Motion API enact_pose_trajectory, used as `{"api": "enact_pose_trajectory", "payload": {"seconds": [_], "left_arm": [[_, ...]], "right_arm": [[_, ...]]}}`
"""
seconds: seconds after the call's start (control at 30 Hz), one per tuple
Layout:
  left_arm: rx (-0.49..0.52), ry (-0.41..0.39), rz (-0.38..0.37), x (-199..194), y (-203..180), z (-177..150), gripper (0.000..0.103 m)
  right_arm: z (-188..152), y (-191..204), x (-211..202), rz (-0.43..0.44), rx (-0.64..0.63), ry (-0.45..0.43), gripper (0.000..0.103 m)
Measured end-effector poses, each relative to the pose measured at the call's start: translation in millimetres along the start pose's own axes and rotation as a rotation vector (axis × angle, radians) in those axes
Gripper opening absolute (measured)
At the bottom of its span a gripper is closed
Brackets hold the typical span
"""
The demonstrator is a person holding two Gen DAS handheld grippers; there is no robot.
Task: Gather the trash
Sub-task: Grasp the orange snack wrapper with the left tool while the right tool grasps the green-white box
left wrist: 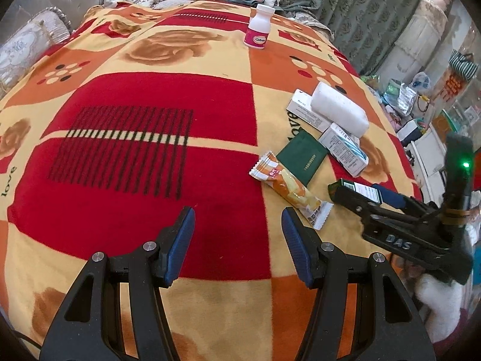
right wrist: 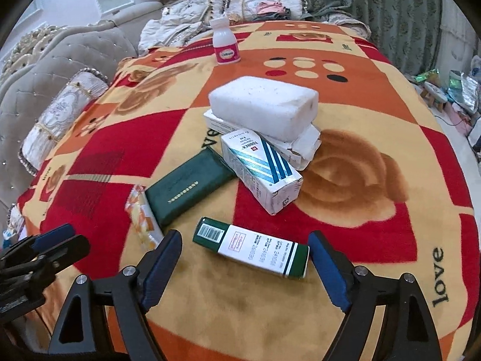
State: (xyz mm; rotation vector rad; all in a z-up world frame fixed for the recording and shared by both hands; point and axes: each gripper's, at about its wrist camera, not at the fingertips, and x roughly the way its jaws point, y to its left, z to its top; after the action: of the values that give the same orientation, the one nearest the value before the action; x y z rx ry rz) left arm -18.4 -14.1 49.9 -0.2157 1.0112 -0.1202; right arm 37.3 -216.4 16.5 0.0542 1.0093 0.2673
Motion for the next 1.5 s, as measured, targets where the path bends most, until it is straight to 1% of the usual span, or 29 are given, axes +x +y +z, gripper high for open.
{"api": "enact_pose_trajectory", "payload": {"seconds": [0.07, 0.13, 0.2, 0.33, 0.43, 0.57, 0.63, 0.67, 0.7, 0.73, 0.77, 0.87, 0.93, 1.07, 1.2, 1.5], "left_arm": [[0.002, 0.002, -0.007, 1, -4, 0, 0.059], [0.005, 0.002, -0.015, 3, -10, 0, 0.059], [0.002, 0.003, -0.02, 7, -16, 2, 0.059], [-0.03, 0.009, -0.026, 20, -26, 8, 0.059], [-0.056, 0.014, -0.015, 32, -33, 12, 0.059], [-0.076, 0.008, -0.02, 45, -44, 18, 0.059], [-0.074, 0.02, -0.033, 52, -48, 18, 0.058], [-0.061, 0.022, -0.029, 54, -51, 17, 0.057], [-0.051, 0.012, -0.02, 53, -52, 15, 0.052], [-0.04, 0.012, -0.015, 52, -52, 14, 0.036], [-0.028, 0.027, -0.013, 53, -51, 13, 0.03], [-0.025, 0.047, -0.048, 48, -44, 10, 0.025], [-0.019, 0.054, -0.067, 41, -42, 7, 0.022], [0.025, 0.037, -0.084, 19, -48, 0, 0.02], [0.071, 0.029, -0.106, 5, -66, -8, 0.019], [0.167, 0.025, -0.138, -1, -112, -19, 0.019]], "right_arm": [[0, -3, 5, -0.008, 0.004, 0.006, 0.083], [-1, -10, 5, 0.02, 0.024, 0.002, 0.077], [-3, -18, 0, 0.04, 0.031, -0.017, 0.077], [-8, -32, -11, 0.054, 0.018, -0.017, 0.077], [-15, -50, -24, 0.069, 0.035, -0.032, 0.077], [-21, -66, -33, 0.068, 0.049, -0.028, 0.077], [-23, -71, -36, 0.071, 0.051, -0.027, 0.077], [-25, -73, -38, 0.073, 0.05, -0.029, 0.077], [-26, -74, -39, 0.074, 0.049, -0.031, 0.077], [-26, -74, -40, 0.076, 0.047, -0.032, 0.077], [-27, -75, -42, 0.081, 0.044, -0.033, 0.077], [-28, -74, -46, 0.101, 0.032, -0.04, 0.077], [-29, -72, -48, 0.108, 0.023, -0.046, 0.077], [-33, -69, -52, 0.114, 0.001, -0.049, 0.077], [-38, -67, -56, 0.105, -0.01, -0.047, 0.077], [-50, -78, -77, 0.077, -0.015, -0.062, 0.077]]}}
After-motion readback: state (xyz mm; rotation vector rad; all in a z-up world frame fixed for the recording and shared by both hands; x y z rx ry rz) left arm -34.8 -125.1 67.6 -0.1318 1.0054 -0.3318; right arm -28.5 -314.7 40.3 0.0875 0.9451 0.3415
